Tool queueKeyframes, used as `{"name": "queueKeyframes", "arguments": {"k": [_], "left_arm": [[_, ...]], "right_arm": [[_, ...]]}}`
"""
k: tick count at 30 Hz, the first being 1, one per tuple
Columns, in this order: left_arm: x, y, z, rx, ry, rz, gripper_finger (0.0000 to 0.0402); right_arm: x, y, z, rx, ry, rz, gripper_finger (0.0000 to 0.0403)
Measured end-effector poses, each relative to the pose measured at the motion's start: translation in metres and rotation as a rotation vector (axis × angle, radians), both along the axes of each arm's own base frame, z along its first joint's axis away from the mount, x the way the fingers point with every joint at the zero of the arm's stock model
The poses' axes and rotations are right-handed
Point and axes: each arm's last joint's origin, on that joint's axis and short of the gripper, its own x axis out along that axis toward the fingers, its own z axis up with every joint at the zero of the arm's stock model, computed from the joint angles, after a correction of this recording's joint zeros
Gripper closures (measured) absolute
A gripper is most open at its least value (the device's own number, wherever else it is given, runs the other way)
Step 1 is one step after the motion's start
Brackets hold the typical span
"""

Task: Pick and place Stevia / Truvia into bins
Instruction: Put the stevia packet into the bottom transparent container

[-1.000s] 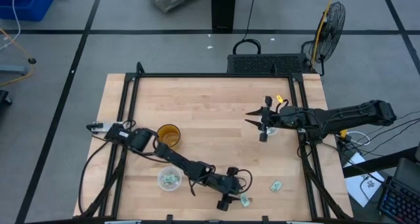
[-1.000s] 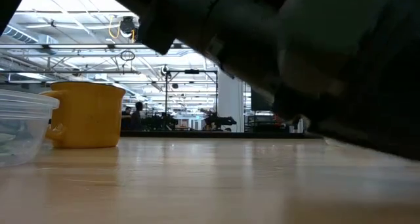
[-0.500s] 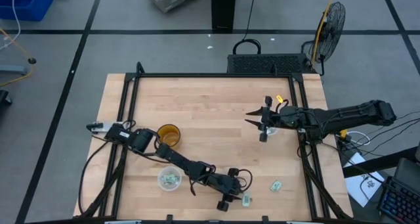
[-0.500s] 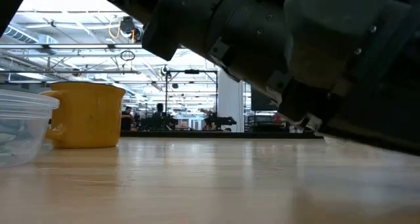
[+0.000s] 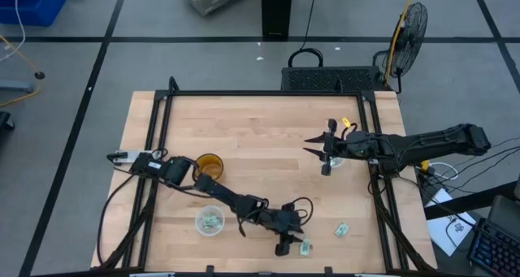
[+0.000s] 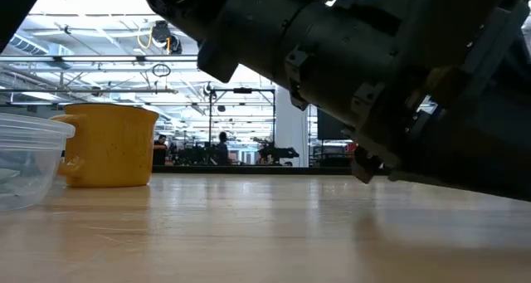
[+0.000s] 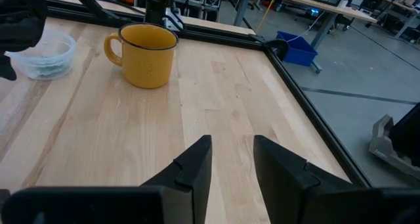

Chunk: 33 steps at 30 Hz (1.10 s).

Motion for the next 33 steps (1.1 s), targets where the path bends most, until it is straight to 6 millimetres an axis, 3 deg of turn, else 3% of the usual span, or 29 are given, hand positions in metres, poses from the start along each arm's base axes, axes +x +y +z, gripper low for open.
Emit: {"name": "queueKeyframes", "arguments": {"k": [11,18,24,27,33], "left_arm": [[0.001,-0.009,0.008,-0.009,-0.099,0.031,0.0231],[0.003,-0.010,-0.013,-0.029,-0.107,0.065,0.0231],[-0.001,-0.018,-0.016,-0.011,-0.105,0.055,0.0233],[-0.003,-0.022,-0.017,0.042,-0.110,0.044,0.0252],[-0.003,-0.022,-0.017,0.055,-0.115,0.046,0.0331]], "right_arm": [[0.000,0.000,0.000,0.000,0.000,0.000,0.0298],[0.000,0.000,0.000,0.000,0.000,0.000,0.0296],[0.000,0.000,0.000,0.000,-0.001,0.000,0.0297],[0.000,0.000,0.000,0.000,0.000,0.000,0.0296],[0.000,0.000,0.000,0.000,0.000,0.000,0.0297]]}}
